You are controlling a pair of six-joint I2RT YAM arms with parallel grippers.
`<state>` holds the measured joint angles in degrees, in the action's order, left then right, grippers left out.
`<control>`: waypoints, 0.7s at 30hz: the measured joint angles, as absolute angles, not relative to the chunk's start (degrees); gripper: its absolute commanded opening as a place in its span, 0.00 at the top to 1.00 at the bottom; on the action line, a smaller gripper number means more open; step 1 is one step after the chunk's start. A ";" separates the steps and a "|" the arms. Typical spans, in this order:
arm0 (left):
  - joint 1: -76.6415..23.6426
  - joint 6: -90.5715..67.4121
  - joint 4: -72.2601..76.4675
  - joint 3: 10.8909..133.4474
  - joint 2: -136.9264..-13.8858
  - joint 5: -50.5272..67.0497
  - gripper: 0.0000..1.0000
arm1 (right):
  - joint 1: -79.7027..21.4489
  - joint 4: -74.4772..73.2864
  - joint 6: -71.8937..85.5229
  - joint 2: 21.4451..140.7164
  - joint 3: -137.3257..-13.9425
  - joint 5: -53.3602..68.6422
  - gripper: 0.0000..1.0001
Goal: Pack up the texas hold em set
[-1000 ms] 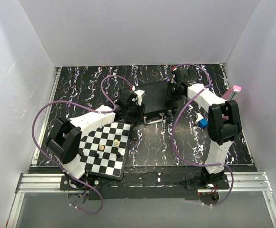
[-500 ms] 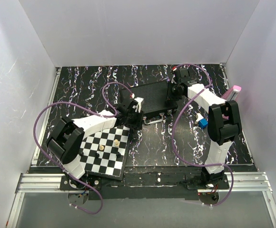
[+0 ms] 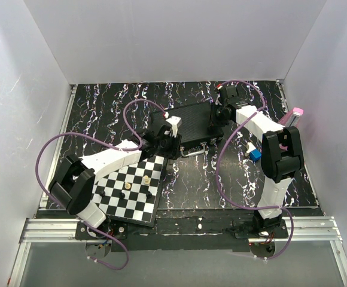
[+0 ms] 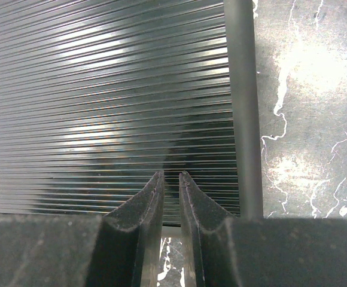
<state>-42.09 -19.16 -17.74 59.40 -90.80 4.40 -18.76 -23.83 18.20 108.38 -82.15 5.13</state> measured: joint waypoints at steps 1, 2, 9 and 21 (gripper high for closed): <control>-42.13 -18.68 -17.69 60.14 -90.45 3.79 0.61 | -18.74 -23.83 18.20 108.38 -82.15 5.13 0.76; -42.13 -18.37 -17.58 60.75 -90.43 3.44 0.61 | -18.74 -23.79 18.22 108.38 -82.11 5.15 0.76; -42.13 -16.49 -16.82 64.62 -93.67 1.74 0.62 | -18.74 -23.57 18.20 108.36 -81.95 5.34 0.77; -42.13 -16.82 -13.78 62.61 -96.33 0.01 0.64 | -18.74 -23.51 18.22 108.36 -81.95 5.85 0.77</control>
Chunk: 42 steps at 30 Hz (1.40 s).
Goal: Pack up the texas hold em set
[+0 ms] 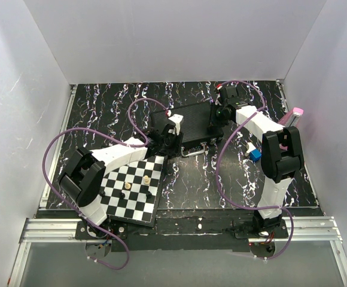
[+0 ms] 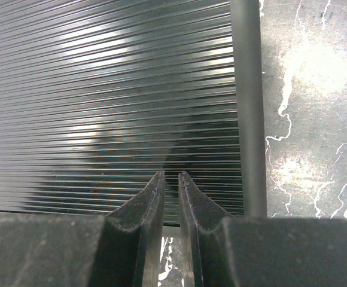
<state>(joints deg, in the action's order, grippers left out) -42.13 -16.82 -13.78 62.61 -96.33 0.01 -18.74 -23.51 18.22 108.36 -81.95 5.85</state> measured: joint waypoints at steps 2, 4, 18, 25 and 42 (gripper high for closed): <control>-42.11 -17.15 -12.84 61.89 -96.33 0.01 0.64 | -18.74 -23.51 18.20 108.36 -81.95 5.98 0.77; -42.11 -17.41 -11.97 61.34 -96.33 0.01 0.64 | -18.74 -23.51 18.20 108.36 -81.93 6.02 0.77; -41.60 -19.57 -6.13 57.21 -96.33 -0.08 0.65 | -18.76 -23.51 18.22 108.36 -81.93 6.20 0.78; -41.41 -20.78 -3.31 55.51 -96.14 -0.03 0.66 | -18.76 -23.53 18.22 108.36 -81.93 6.22 0.78; -43.92 -23.92 2.61 49.30 -98.91 -2.87 0.66 | -18.74 -23.46 18.28 108.36 -81.84 6.50 0.78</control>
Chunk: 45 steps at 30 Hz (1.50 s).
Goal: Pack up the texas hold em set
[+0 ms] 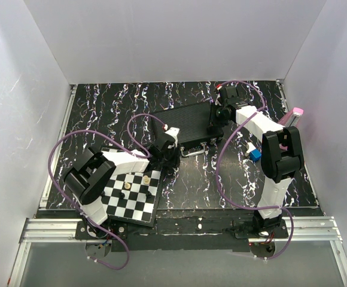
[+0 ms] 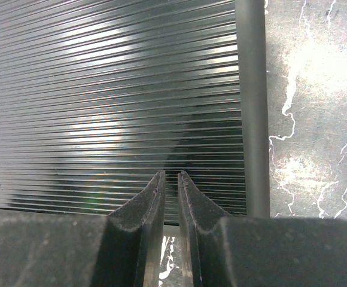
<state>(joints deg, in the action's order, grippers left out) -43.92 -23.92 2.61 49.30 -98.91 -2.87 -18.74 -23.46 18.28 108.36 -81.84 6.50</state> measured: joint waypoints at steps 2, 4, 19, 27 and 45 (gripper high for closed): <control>-44.29 -24.25 2.61 49.25 -98.89 -3.51 0.65 | -18.74 -23.46 18.24 108.36 -81.84 6.61 0.78; -44.38 -24.53 2.61 49.23 -98.85 -3.55 0.64 | -18.74 -23.49 18.26 108.36 -81.84 6.61 0.78; -44.49 -19.09 -9.56 61.98 -91.74 -3.05 0.06 | -18.74 -23.49 18.26 108.36 -81.84 6.63 0.78; -41.80 -15.75 -13.72 68.10 -86.85 -2.90 0.02 | -18.76 -23.49 18.31 108.20 -81.84 6.87 0.65; -19.73 -19.38 -17.76 64.16 -82.85 5.89 0.02 | -17.45 -28.58 16.69 97.38 -79.15 7.97 0.14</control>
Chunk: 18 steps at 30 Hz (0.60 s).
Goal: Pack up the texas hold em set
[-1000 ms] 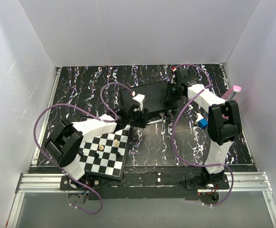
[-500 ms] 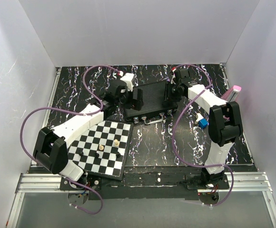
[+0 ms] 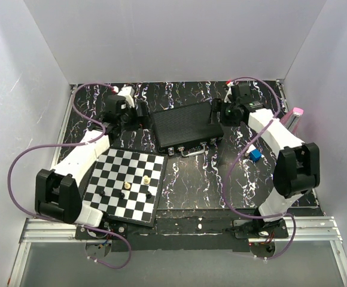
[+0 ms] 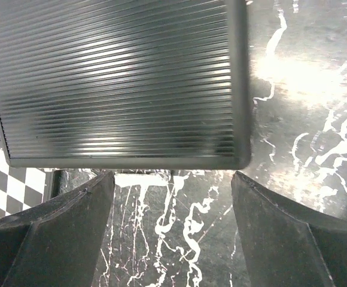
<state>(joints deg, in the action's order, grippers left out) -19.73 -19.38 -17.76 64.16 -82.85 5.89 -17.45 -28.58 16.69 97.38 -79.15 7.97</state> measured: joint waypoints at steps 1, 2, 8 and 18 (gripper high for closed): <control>-18.50 -19.59 -18.06 63.90 -82.37 6.28 0.02 | -16.75 -28.58 16.73 96.20 -78.56 8.12 0.14; -17.02 -19.81 -18.04 63.48 -81.71 6.66 0.02 | -16.03 -28.53 16.80 95.20 -78.00 8.29 0.14; -8.88 -21.10 -18.79 60.12 -74.22 6.98 0.02 | -5.98 -27.73 19.27 86.15 -70.57 11.84 0.13; -5.78 -16.14 -17.43 55.99 -54.59 2.28 0.02 | 3.99 -27.97 19.77 58.54 -60.16 5.87 0.12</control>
